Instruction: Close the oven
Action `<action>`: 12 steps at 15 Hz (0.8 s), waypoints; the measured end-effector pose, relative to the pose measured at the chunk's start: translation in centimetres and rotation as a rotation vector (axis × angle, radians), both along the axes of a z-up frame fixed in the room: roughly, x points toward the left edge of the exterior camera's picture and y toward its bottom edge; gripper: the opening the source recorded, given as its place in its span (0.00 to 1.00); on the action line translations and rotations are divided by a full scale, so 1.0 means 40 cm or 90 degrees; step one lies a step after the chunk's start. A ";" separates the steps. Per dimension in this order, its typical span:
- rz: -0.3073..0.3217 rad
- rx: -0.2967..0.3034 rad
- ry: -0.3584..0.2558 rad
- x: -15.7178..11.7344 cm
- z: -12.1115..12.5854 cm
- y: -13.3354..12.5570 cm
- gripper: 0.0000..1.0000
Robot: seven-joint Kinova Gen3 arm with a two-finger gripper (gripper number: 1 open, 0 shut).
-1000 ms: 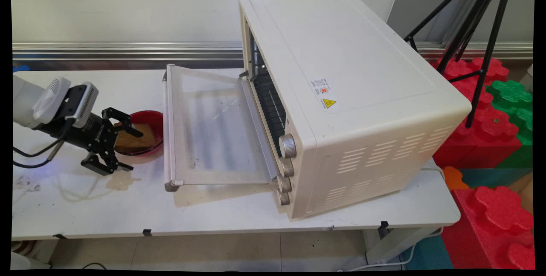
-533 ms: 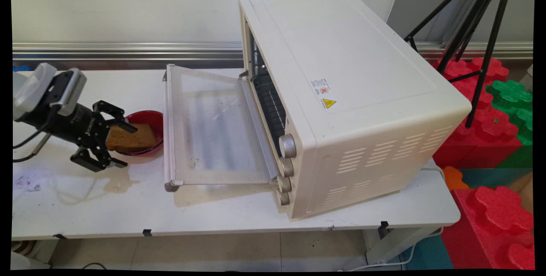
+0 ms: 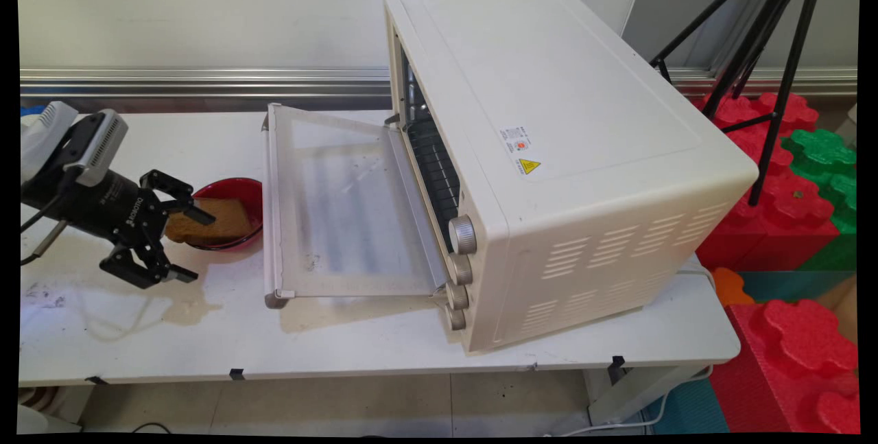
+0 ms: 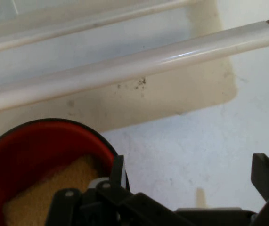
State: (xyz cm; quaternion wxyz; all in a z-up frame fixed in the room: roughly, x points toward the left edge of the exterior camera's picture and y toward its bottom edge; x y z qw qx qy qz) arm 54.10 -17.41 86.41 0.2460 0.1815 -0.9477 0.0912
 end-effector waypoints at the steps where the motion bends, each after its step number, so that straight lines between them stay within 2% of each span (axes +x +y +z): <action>1: 0.003 0.002 0.003 -0.002 -0.005 -0.002 1.00; 5: 0.009 0.008 0.013 -0.011 -0.023 -0.010 1.00; 6: 0.010 0.008 0.018 -0.015 -0.027 -0.013 0.00; 12: 0.020 0.005 0.034 -0.029 -0.046 -0.034 0.00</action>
